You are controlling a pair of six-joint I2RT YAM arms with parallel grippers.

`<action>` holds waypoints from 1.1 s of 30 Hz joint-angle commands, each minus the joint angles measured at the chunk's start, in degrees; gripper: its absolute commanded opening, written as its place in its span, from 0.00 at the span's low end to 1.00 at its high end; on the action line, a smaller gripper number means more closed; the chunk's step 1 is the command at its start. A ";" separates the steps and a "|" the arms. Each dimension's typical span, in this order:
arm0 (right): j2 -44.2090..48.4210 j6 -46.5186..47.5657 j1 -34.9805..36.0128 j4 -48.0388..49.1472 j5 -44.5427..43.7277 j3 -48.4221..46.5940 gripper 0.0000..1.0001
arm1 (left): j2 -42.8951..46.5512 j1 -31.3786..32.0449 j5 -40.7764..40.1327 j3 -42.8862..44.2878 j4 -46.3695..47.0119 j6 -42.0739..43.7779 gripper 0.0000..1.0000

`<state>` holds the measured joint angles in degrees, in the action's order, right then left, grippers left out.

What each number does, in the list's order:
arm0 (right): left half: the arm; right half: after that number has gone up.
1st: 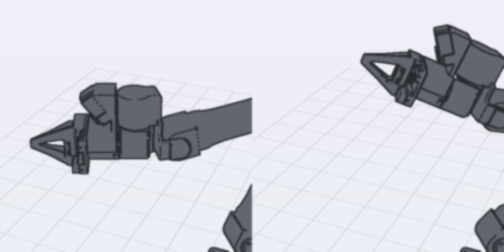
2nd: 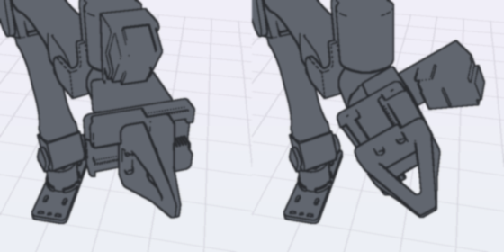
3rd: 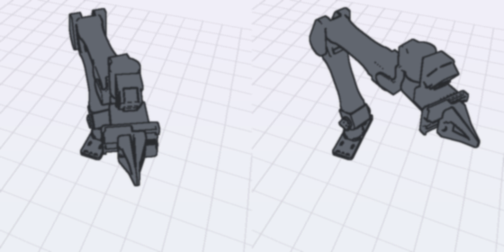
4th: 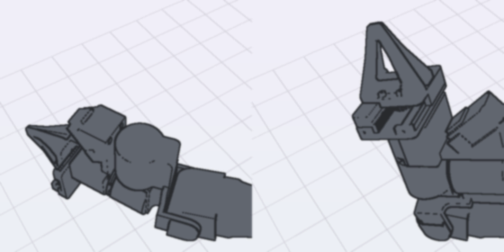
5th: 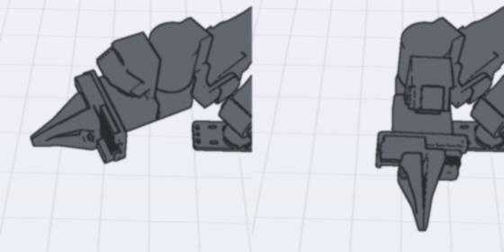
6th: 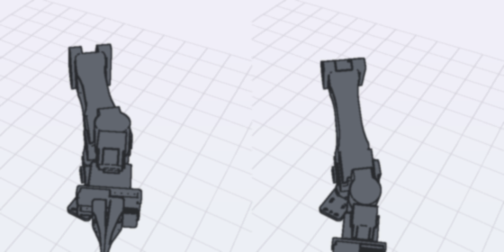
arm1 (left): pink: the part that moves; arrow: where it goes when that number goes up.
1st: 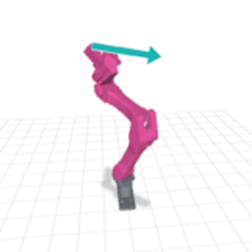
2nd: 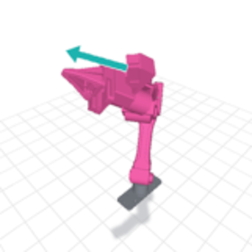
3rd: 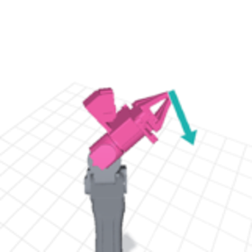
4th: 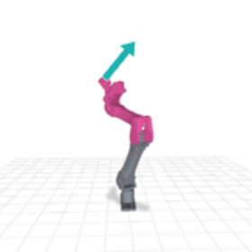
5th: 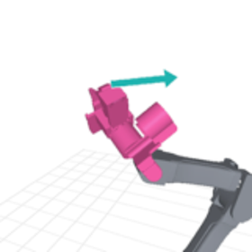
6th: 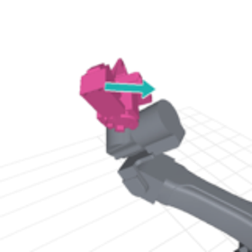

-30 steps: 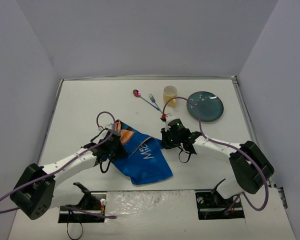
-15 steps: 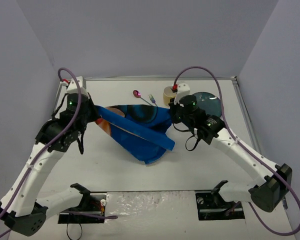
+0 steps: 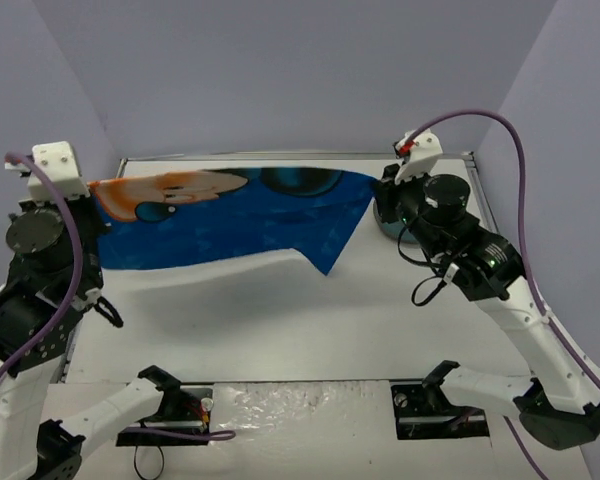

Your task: Set the dinner table for one person

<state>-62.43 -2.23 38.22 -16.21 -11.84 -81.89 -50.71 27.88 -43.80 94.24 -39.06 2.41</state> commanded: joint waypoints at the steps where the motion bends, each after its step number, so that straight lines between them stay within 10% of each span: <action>1: 6.76 2.60 -0.34 2.56 6.56 -1.56 0.00 | 5.83 -0.37 -4.60 -1.92 9.78 10.78 0.00; 11: 10.65 -1.64 -0.34 2.17 24.54 0.80 0.00 | 12.93 -0.33 -6.45 -3.72 11.36 17.45 0.00; 21: -7.48 -8.59 -0.36 2.76 16.19 5.16 0.00 | 0.22 -2.81 -11.95 -21.25 26.18 24.36 0.00; 33: -35.14 -9.78 -2.02 14.72 15.14 7.01 0.00 | -24.82 -31.27 12.54 -32.50 31.14 -0.95 0.00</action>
<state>-93.01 -11.72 37.44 -10.34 4.96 -70.89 -72.31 2.37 -37.80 57.81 -15.53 9.88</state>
